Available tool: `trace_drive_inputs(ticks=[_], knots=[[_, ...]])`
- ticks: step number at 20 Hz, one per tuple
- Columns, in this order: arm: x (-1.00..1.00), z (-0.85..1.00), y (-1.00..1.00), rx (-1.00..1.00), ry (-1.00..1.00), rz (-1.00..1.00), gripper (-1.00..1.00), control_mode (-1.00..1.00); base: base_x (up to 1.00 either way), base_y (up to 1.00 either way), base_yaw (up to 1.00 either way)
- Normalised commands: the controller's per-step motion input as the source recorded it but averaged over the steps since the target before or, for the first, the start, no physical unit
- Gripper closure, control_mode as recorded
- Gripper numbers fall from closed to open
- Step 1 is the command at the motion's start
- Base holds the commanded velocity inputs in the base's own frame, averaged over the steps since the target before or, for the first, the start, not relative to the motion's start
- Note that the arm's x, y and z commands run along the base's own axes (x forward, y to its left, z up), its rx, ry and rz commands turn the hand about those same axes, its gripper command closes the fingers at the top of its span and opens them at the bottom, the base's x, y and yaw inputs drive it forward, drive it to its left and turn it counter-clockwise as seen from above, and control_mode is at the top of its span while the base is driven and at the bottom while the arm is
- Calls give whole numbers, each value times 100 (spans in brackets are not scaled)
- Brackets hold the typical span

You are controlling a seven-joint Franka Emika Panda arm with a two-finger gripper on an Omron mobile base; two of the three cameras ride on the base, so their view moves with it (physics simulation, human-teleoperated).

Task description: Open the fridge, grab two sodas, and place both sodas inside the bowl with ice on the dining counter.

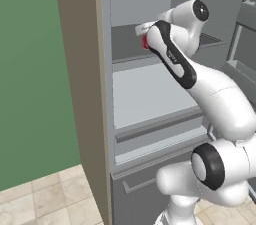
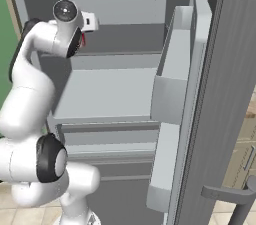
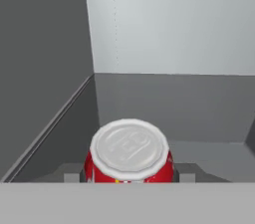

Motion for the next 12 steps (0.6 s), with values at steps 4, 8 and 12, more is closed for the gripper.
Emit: trace_drive_inputs(ticks=[4, 8, 12], knots=[[-100, 11, -17, 1, 0, -1, 100, -100, 0, 0, 0], [-100, 10, -20, 2, 0, -3, 100, -100, 0, 0, 0], [-100, 8, -15, 1, 0, -6, 100, -100, 0, 0, 0]])
